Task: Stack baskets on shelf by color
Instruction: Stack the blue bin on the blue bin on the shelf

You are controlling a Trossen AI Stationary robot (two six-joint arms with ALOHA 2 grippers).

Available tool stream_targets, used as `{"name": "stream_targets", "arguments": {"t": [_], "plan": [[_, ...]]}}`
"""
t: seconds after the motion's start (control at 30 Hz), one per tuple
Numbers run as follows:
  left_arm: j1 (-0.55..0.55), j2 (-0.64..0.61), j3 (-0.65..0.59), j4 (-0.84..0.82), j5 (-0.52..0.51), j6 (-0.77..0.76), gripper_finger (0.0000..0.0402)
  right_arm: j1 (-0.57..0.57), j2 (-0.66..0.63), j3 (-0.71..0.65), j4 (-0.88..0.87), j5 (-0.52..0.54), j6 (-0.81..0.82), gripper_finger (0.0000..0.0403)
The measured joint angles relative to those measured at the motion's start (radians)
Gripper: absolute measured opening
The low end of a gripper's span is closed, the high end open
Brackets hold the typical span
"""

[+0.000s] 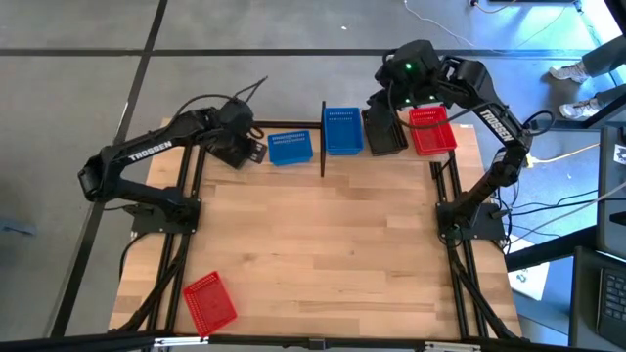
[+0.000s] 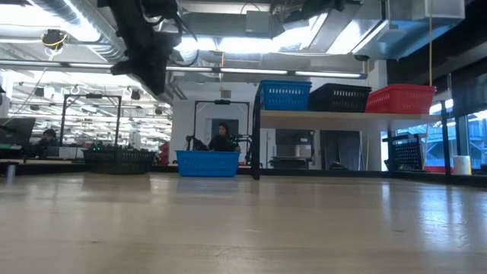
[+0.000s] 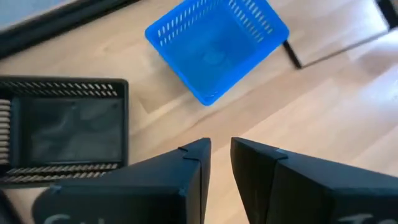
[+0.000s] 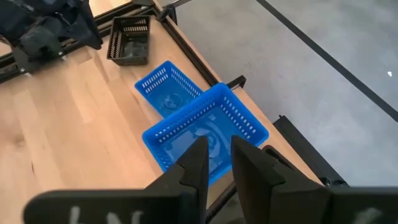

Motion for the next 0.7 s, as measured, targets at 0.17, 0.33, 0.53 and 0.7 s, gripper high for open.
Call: {"name": "stream_targets", "arguments": {"t": [0.17,0.33,0.53,0.7], "plan": [[-0.004,0.0,0.0,0.01,-0.005,0.279,0.0055,0.0,0.0,0.0,0.0,0.0,0.003,0.0067],[-0.011,0.0,0.0,0.071,-0.016,0.318,0.0055,0.0,0.0,0.0,0.0,0.0,0.004,0.0067],[0.006,0.017,0.001,0.064,0.017,0.251,0.0063,0.0,0.001,0.0,0.0,0.0,0.008,0.0067],[0.017,0.105,0.002,0.061,0.111,0.156,0.0089,0.0,0.001,0.0,0.0,0.0,0.008,0.0067]]}}
